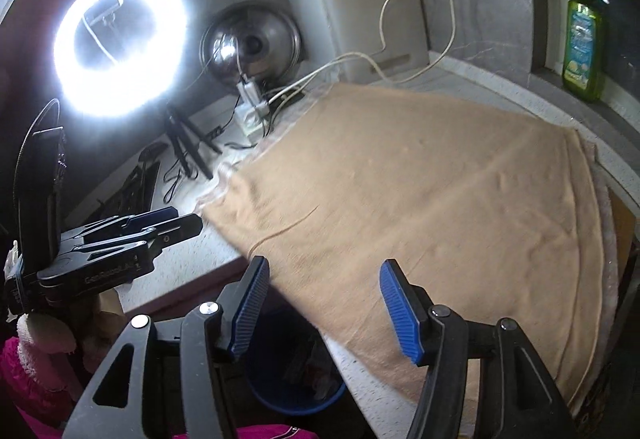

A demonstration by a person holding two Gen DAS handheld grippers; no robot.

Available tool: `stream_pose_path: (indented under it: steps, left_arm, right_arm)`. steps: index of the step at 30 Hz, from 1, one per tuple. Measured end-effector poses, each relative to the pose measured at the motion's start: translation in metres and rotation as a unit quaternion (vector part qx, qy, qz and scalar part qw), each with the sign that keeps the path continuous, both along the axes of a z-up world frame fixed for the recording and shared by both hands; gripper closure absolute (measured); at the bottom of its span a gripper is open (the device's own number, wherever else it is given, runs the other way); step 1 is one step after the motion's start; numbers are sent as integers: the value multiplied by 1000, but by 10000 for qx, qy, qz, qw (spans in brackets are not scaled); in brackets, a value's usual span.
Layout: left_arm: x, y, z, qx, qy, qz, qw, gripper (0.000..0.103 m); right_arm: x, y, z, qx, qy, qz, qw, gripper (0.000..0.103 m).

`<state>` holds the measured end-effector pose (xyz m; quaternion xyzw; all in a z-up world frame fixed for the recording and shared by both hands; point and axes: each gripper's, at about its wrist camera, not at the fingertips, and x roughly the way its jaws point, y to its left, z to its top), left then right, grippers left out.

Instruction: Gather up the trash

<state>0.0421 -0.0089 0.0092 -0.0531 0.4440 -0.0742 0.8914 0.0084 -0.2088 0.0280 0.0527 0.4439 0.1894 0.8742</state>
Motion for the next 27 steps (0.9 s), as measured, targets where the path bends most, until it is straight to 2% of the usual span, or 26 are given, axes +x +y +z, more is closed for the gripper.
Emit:
stream_pose_path:
  steps: [2, 7, 9, 11, 14, 16, 19, 21, 27]
  left_arm:
    - [3, -4, 7, -46, -99, 2, 9999, 39]
    - [8, -15, 20, -41, -265, -7, 9996, 36]
    - [8, -18, 23, -13, -305, -18, 9995, 28]
    - [8, -22, 26, 10, -369, -22, 9993, 23]
    - [9, -24, 29, 64, -389, -11, 9992, 20]
    - [9, -26, 30, 73, -349, -28, 9994, 16]
    - [10, -27, 31, 154, -330, 7, 9993, 15]
    - [11, -27, 30, 215, -243, 77, 9994, 10]
    - [6, -24, 34, 167, -273, 108, 9994, 9]
  right_arm:
    - [2, -6, 4, -5, -86, -82, 9999, 39]
    - [8, -22, 19, -78, -394, -316, 9987, 23]
    - [9, -27, 23, -110, -489, -381, 9980, 16]
    - [11, -31, 25, -137, -557, -418, 9975, 14]
    - [14, -36, 27, -188, -610, -478, 9968, 10]
    - [15, -37, 27, -189, -640, -537, 9963, 2]
    - [14, -39, 28, -159, -692, -597, 9957, 1]
    - [15, -39, 28, -162, -686, -615, 9956, 1]
    - [15, -36, 30, -204, -737, -589, 9953, 0]
